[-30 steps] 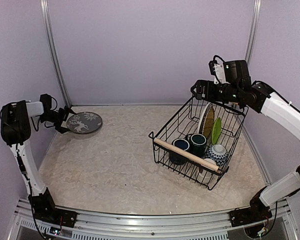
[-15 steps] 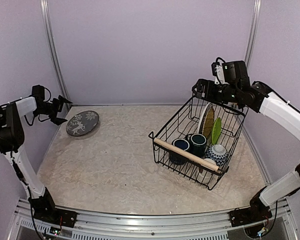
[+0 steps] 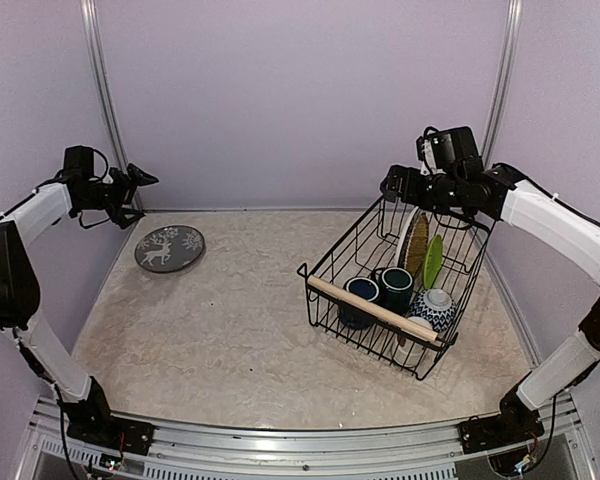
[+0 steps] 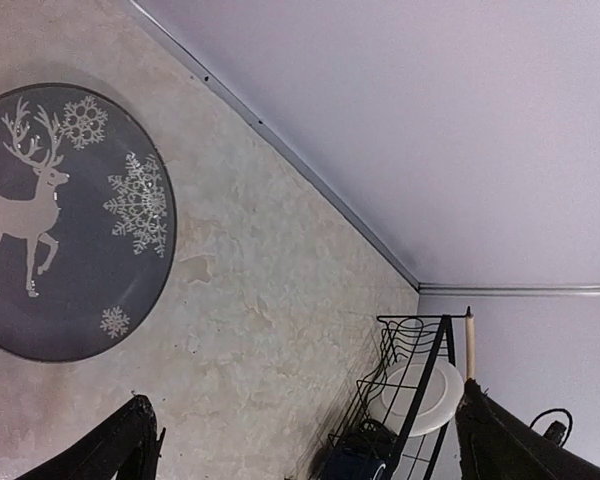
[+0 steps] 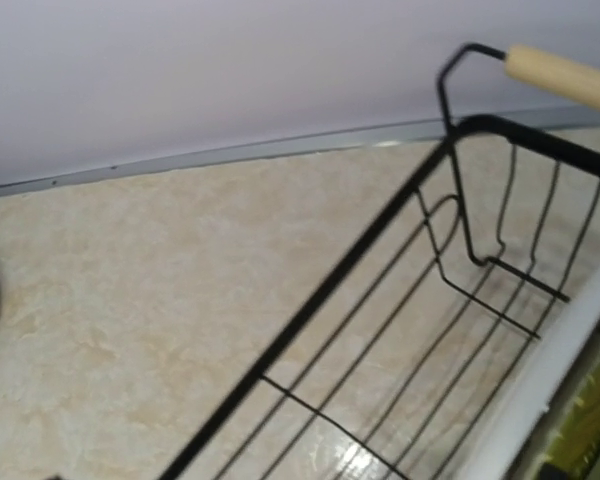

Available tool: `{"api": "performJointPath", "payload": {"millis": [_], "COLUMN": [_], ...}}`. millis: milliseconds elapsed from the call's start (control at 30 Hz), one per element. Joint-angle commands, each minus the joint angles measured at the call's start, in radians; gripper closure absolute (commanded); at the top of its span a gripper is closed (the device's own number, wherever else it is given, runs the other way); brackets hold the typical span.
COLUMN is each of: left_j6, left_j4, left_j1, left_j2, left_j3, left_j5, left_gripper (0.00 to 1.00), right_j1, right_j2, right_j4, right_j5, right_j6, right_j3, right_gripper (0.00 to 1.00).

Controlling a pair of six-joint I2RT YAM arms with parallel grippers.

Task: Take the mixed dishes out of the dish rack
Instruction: Grab the plate from the dish rack.

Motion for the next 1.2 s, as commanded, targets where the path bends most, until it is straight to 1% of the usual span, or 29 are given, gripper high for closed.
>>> {"api": "performJointPath", "payload": {"millis": [0,67,167,300,367,533,700,800,867,967,1133,1167], "left_j6": [0.125,0.156,0.196,0.244,0.267,0.325,0.325,0.326,0.331,0.350,0.362,0.366], "left_j4": [-0.005,-0.011,-0.028,-0.050,-0.047,-0.031,-0.005,0.013,0.010,-0.003,-0.017,-0.020], "left_j1": [-0.088,-0.130,-0.199,-0.287,-0.319,-0.387,-0.395,-0.400,-0.412,-0.443,-0.479,-0.484], "left_j2": [-0.071,-0.098,-0.130,-0.179,-0.221,-0.292,-0.326,-0.340,-0.340,-0.336,-0.330,-0.332], "left_j3": [0.016,0.017,0.026,0.044,0.031,0.007,-0.014,-0.031,-0.031,-0.028,-0.023,-0.022], "left_j5": [-0.046,-0.070,-0.099,-0.123,-0.146,-0.182,-0.179,-0.186,-0.198,-0.224,-0.245,-0.252], "left_gripper": [0.01,0.01,0.01,0.01,0.01,0.01,0.01,0.01,0.01,0.01,0.01,0.01], "right_j1": [-0.040,-0.046,-0.048,-0.059,-0.060,-0.067,-0.079,-0.096,-0.107,-0.109,-0.114,-0.115], "right_j2": [0.006,0.003,0.017,0.046,0.052,0.067,0.076,0.074,0.091,0.122,0.167,0.174], "right_j4": [0.016,0.054,0.062,0.070,0.068,0.037,0.055,0.106,0.122,0.136,0.138,0.125], "right_j5": [-0.023,-0.041,-0.037,-0.056,-0.041,0.041,0.060,0.032,0.011,0.005,0.022,0.038], "right_j6": [0.070,0.086,0.112,0.145,0.162,0.203,0.231,0.250,0.258,0.260,0.298,0.319], "right_j3": [-0.062,-0.088,-0.096,-0.097,-0.098,-0.091,-0.113,-0.151,-0.148,-0.128,-0.103,-0.099], "right_gripper": [0.00,0.00,0.01,0.14,0.24,0.32,0.33,0.34,0.38,0.40,0.50,0.50]}}
